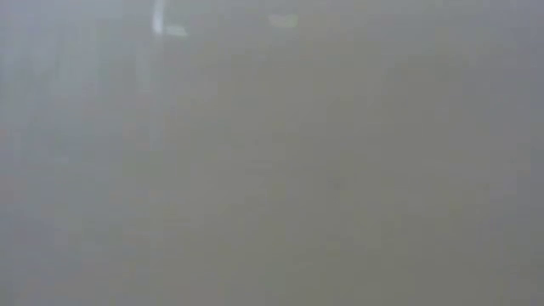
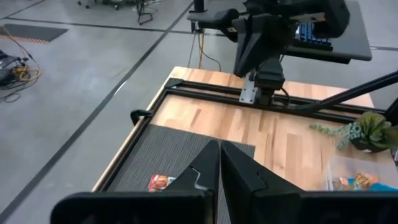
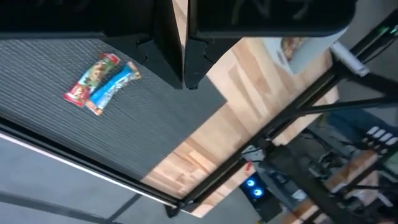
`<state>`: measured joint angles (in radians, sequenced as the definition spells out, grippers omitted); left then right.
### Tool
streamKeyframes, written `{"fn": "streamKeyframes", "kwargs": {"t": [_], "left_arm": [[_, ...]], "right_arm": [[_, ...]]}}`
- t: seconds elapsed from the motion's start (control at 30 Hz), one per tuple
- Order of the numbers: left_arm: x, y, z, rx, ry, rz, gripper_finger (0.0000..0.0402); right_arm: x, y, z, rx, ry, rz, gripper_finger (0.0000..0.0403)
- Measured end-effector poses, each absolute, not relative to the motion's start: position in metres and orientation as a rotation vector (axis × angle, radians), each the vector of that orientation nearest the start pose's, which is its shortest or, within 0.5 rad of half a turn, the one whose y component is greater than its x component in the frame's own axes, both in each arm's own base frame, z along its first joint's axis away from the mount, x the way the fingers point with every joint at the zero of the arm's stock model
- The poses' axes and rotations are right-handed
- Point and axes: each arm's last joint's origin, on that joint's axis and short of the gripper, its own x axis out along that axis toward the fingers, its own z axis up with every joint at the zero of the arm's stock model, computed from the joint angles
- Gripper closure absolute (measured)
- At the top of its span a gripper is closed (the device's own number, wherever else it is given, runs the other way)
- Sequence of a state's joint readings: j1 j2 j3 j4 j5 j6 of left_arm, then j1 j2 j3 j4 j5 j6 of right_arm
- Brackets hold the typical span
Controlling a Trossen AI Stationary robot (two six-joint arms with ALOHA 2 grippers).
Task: Pick and place Granola Bars by type
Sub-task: Put the red granola bar into the gray bin
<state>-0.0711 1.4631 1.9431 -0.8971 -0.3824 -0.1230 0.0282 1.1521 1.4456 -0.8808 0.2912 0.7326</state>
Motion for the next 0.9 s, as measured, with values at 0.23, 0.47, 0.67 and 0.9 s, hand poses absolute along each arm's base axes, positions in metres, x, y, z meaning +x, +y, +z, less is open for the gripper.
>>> {"fn": "streamKeyframes", "kwargs": {"t": [0.23, 0.47, 0.67, 0.9], "left_arm": [[0.246, -0.001, 0.46, -0.044, 0.32, 0.306, 0.0402], [0.218, 0.005, 0.424, -0.091, 0.271, 0.269, 0.0401], [0.194, 0.008, 0.401, -0.138, 0.268, 0.279, 0.0401], [0.179, 0.009, 0.387, -0.199, 0.261, 0.297, 0.0401]], "right_arm": [[0.225, -0.019, 0.41, 0.65, 0.507, -0.489, 0.0394], [0.244, -0.04, 0.395, 0.675, 0.564, -0.545, 0.0394], [0.256, -0.056, 0.382, 0.721, 0.592, -0.619, 0.0394], [0.272, -0.07, 0.365, 0.739, 0.639, -0.679, 0.0394]]}}
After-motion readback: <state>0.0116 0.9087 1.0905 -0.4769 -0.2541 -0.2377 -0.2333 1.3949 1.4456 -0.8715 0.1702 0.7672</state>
